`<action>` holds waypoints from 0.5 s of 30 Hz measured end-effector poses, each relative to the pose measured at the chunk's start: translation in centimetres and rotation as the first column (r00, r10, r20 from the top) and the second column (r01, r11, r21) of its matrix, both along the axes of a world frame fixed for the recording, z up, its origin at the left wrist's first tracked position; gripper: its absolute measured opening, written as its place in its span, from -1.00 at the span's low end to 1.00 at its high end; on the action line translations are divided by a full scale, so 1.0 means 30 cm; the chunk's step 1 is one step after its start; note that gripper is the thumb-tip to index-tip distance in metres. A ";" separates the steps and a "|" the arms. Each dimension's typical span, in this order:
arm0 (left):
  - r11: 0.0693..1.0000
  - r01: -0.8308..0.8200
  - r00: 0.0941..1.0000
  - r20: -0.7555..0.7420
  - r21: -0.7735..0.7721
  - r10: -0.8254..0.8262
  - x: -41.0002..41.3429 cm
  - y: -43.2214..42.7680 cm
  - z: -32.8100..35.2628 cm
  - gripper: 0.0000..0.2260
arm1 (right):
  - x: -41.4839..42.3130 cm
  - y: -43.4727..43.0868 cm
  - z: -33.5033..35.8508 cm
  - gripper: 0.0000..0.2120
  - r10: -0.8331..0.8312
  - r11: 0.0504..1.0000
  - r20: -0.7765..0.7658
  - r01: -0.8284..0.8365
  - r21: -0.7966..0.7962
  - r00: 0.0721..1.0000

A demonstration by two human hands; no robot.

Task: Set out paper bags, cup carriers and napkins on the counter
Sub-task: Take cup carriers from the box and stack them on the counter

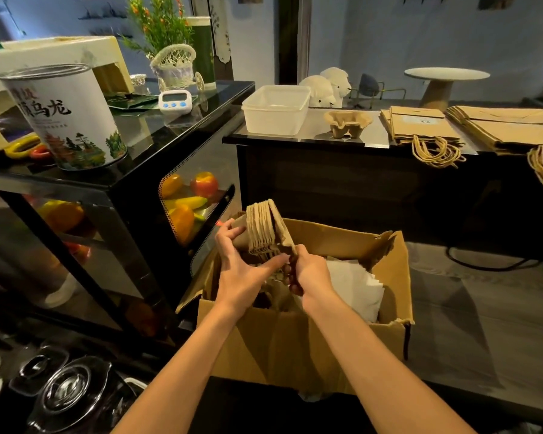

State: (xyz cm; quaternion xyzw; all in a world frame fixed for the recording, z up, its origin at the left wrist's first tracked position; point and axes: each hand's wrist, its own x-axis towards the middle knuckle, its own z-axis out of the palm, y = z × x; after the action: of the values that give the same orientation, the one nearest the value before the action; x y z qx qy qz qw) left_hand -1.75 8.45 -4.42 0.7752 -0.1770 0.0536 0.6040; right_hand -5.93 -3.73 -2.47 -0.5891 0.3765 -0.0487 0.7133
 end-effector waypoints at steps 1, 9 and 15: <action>1.000 0.009 1.000 0.001 0.010 -0.009 -0.001 -0.003 0.002 0.00 | -0.003 0.019 -0.004 -0.66 0.011 0.999 0.029 -0.010 -0.035 1.000; 0.996 -0.029 0.974 -0.227 -0.085 0.009 0.004 0.028 0.014 -0.31 | -0.041 0.029 -0.002 -0.48 0.326 0.827 0.062 -0.253 -0.503 0.943; 0.977 -0.129 0.955 -0.285 -0.170 0.077 0.028 0.009 0.008 -0.42 | -0.029 -0.099 -0.006 -0.68 0.642 0.367 -0.321 -0.646 -0.669 0.697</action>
State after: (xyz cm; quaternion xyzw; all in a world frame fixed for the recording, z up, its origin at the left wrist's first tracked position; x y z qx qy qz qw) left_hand -0.91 8.72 -4.19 0.7234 -0.0441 -0.0074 0.6890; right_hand -6.79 -6.71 -2.65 -0.9234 0.0642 0.0864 0.3686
